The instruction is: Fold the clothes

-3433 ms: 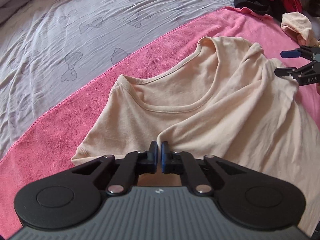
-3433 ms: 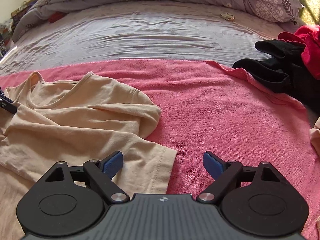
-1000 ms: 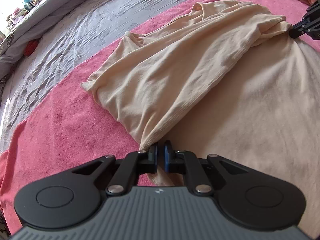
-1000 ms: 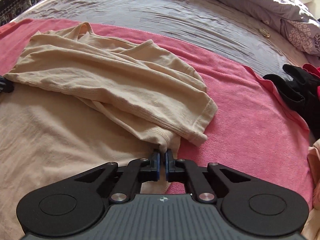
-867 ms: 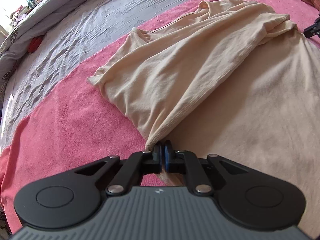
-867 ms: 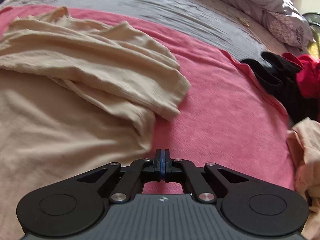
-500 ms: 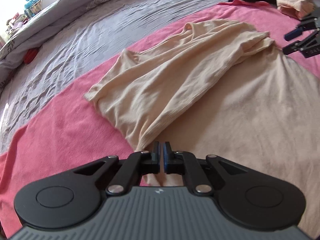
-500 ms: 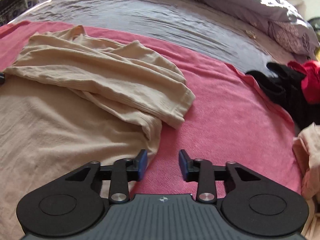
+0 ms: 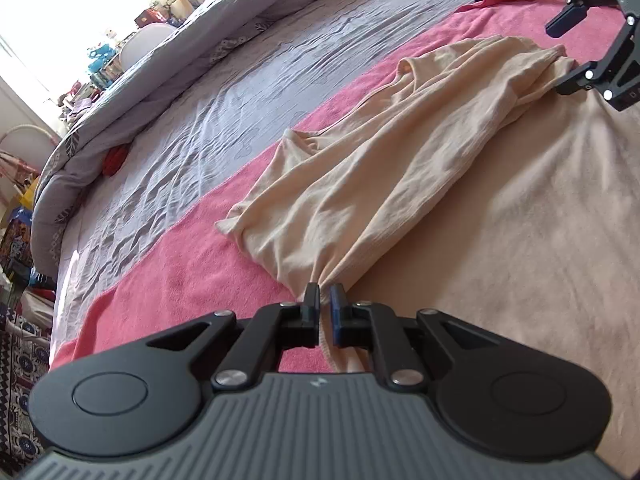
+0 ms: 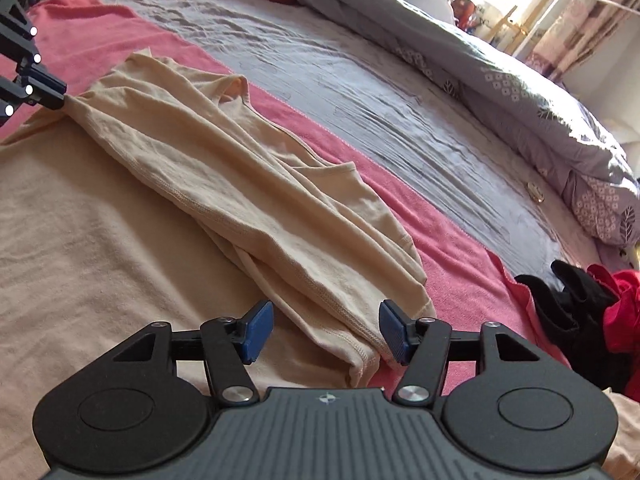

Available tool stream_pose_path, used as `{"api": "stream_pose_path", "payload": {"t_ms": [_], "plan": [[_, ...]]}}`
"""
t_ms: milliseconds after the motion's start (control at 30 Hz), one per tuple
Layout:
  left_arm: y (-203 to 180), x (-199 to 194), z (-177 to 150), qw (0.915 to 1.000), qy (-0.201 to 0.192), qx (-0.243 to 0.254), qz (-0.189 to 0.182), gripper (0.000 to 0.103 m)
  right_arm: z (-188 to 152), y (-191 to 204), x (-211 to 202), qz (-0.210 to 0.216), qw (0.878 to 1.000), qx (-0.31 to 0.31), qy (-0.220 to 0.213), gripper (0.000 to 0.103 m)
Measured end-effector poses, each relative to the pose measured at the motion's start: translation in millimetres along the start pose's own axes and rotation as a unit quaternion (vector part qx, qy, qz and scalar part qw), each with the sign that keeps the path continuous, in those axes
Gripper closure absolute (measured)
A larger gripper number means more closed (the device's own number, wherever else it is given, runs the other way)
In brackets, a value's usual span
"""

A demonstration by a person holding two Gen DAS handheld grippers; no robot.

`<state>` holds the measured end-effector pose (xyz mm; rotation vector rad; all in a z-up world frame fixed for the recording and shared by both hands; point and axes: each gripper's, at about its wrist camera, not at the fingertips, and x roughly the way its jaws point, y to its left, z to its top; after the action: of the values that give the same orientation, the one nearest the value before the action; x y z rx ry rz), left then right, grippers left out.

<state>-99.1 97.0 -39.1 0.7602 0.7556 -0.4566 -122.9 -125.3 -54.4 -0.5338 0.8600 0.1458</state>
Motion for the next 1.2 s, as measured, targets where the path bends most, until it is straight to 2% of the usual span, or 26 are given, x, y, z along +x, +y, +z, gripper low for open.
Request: {"api": "stream_pose_path", "payload": {"t_ms": [133,233,300,333,367,400,533,633,733,900,1033,1133,1167,1200], "plan": [[-3,6,1,0.9999,-0.01,0.007,-0.008,0.076,1,4,10,0.007,1.0,-0.018,0.005,0.041],[-10,15,1,0.9993,-0.006,0.034,-0.013,0.074,3,8,18,0.01,0.999,-0.034,0.007,0.042],[-11,26,-3,0.999,0.015,0.041,-0.006,0.075,3,10,23,0.013,0.999,-0.047,0.009,0.047],[-11,30,-7,0.9989,0.023,0.042,-0.003,0.079,2,11,25,0.016,0.999,-0.048,0.014,0.053],[-10,32,-10,0.9988,0.024,0.043,-0.001,0.093,1,10,28,0.017,0.999,-0.045,0.024,0.077],[-10,32,-13,0.9985,0.025,0.049,0.0,0.1,0,8,31,0.017,0.998,-0.04,0.035,0.097],[-13,30,-17,0.996,0.022,0.086,-0.002,0.102,-7,2,29,0.006,0.999,-0.024,0.033,0.098],[-10,31,-20,0.995,0.028,0.096,-0.005,0.102,-16,-1,28,-0.013,0.999,-0.021,0.046,0.099],[-8,32,-22,0.9944,0.033,0.1,-0.002,0.102,-30,-6,34,-0.034,0.997,-0.007,0.075,0.099],[-8,32,-24,0.9953,0.042,0.087,0.005,0.102,-34,-5,34,-0.041,0.996,-0.008,0.075,0.099],[-10,31,-28,0.9954,0.038,0.087,0.01,0.102,-33,-11,30,-0.021,0.997,0.0,0.071,0.098],[-9,29,-30,0.9956,0.033,0.088,0.009,0.102,-23,-33,11,0.021,0.998,0.039,0.055,0.095],[-8,29,-30,0.9961,0.032,0.082,0.008,0.102,-17,-41,3,0.033,0.997,0.053,0.045,0.093],[-7,29,-30,0.9966,0.031,0.076,0.007,0.102,-7,-49,-3,0.05,0.996,0.064,0.035,0.085]]}}
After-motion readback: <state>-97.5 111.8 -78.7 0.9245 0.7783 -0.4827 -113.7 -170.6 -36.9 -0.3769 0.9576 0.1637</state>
